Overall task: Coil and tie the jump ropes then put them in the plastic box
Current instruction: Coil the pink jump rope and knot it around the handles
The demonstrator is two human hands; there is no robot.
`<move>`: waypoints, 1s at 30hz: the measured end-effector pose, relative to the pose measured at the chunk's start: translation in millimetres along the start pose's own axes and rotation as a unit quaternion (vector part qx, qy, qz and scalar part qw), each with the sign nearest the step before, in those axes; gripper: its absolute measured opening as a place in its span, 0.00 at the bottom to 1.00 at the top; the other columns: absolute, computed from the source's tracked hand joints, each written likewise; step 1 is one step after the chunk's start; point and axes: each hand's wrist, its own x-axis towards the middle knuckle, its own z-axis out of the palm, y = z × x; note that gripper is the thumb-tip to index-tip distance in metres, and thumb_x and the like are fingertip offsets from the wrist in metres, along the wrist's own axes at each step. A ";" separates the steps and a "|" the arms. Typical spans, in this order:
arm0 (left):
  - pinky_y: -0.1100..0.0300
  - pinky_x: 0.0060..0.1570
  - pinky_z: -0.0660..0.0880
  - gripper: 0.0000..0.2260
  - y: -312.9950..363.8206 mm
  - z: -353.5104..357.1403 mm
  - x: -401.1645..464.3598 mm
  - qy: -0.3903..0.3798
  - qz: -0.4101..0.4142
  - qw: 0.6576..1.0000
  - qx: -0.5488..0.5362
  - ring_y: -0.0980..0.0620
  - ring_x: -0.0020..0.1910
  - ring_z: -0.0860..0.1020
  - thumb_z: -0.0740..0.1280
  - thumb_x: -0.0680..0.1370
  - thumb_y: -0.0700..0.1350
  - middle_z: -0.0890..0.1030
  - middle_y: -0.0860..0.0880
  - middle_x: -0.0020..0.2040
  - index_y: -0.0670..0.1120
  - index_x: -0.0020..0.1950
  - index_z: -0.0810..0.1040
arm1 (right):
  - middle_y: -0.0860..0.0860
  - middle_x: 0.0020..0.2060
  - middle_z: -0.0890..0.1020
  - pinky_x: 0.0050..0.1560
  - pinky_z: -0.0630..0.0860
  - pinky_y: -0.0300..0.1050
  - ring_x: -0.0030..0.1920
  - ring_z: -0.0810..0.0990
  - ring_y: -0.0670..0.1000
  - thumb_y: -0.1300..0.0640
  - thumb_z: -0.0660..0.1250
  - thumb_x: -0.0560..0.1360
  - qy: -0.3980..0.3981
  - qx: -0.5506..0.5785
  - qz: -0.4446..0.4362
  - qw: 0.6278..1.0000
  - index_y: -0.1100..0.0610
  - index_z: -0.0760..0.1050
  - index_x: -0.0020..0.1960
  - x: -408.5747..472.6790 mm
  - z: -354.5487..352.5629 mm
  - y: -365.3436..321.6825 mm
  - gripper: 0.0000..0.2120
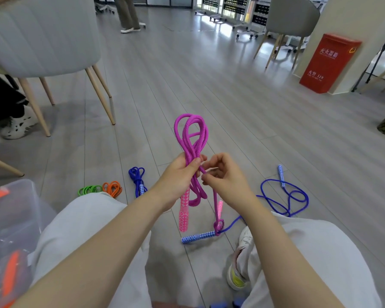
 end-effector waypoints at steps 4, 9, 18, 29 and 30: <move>0.65 0.44 0.75 0.10 -0.1 -3.0 1.2 0.004 0.001 1.000 0.011 0.57 0.46 0.76 0.57 0.83 0.48 0.79 0.55 0.48 0.52 0.56 0.78 | 0.48 0.36 0.79 0.41 0.76 0.43 0.35 0.76 0.45 0.67 0.66 0.73 -0.067 -0.150 0.028 0.986 0.54 0.74 0.45 4.7 -5.8 13.9 0.08; 0.53 0.56 0.76 0.10 2.7 -13.7 4.5 -0.042 0.010 0.995 -0.087 0.47 0.54 0.81 0.56 0.84 0.44 0.84 0.52 0.43 0.47 0.50 0.76 | 0.49 0.33 0.76 0.34 0.68 0.41 0.32 0.72 0.47 0.54 0.63 0.78 -0.147 -0.350 0.117 0.918 0.53 0.76 0.42 14.5 -11.0 45.2 0.07; 0.52 0.48 0.78 0.07 18.8 -43.3 6.1 -0.060 0.051 0.921 -0.381 0.52 0.34 0.73 0.56 0.83 0.42 0.72 0.50 0.36 0.44 0.48 0.71 | 0.58 0.49 0.82 0.45 0.75 0.46 0.50 0.81 0.58 0.57 0.56 0.81 -0.072 -0.372 0.238 0.894 0.59 0.76 0.57 21.3 -16.3 99.5 0.12; 0.50 0.41 0.79 0.10 -1.7 -52.7 13.6 0.077 -0.033 0.995 0.044 0.50 0.39 0.78 0.58 0.83 0.48 0.82 0.44 0.48 0.53 0.47 0.77 | 0.59 0.39 0.85 0.49 0.82 0.57 0.42 0.85 0.59 0.54 0.56 0.81 -0.031 -0.348 0.213 0.912 0.62 0.78 0.47 47.3 -32.6 55.2 0.16; 0.49 0.43 0.80 0.09 -2.5 -49.4 13.3 0.061 -0.044 0.995 0.065 0.50 0.40 0.78 0.58 0.83 0.48 0.82 0.45 0.50 0.55 0.48 0.76 | 0.58 0.37 0.85 0.49 0.82 0.55 0.40 0.85 0.57 0.53 0.56 0.82 -0.033 -0.349 0.200 0.915 0.62 0.78 0.46 47.4 -32.7 47.4 0.16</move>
